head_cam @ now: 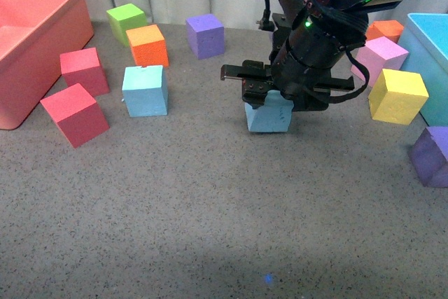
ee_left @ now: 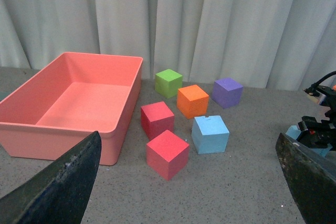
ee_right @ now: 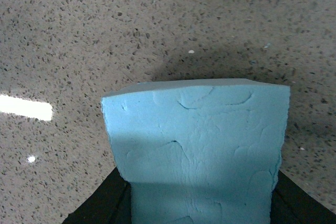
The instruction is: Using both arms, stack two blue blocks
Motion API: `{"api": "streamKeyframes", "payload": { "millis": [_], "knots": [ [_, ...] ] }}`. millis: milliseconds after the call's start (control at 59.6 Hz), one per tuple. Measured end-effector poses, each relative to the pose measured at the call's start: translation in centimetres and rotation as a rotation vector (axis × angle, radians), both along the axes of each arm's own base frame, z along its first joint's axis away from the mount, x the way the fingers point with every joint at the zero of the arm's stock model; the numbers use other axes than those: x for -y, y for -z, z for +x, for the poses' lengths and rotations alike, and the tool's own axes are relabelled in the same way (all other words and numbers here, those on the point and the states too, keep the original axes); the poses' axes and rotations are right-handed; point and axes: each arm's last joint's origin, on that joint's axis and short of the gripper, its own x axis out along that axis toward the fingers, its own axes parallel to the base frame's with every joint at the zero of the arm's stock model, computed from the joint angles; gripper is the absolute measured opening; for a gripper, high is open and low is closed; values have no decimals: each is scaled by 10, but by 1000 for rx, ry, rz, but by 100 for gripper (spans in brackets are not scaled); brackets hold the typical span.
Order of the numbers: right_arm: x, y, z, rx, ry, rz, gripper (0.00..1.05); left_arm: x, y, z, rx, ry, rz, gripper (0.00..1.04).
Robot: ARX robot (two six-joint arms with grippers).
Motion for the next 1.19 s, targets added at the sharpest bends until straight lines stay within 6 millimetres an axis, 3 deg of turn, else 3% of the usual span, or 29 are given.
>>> {"api": "streamKeyframes", "payload": {
  "millis": [269, 453, 571, 688, 957, 1075, 1192],
  "knots": [
    [-9, 3, 1, -11, 6, 5, 47, 0, 0, 0, 0, 0, 0, 98],
    [-9, 3, 0, 9, 25, 13, 81, 0, 0, 0, 0, 0, 0, 98],
    [-5, 2, -6, 11, 34, 21, 97, 0, 0, 0, 0, 0, 0, 98],
    [-2, -7, -12, 50, 32, 33, 94, 0, 0, 0, 0, 0, 0, 98],
    [6, -50, -38, 358, -22, -29, 95, 0, 0, 0, 0, 0, 0, 98],
    [19, -44, -52, 728, 68, -152, 78, 0, 0, 0, 0, 3, 0, 98],
    [58, -41, -89, 981, 126, -127, 59, 0, 0, 0, 0, -1, 0, 98]
  ]
}}
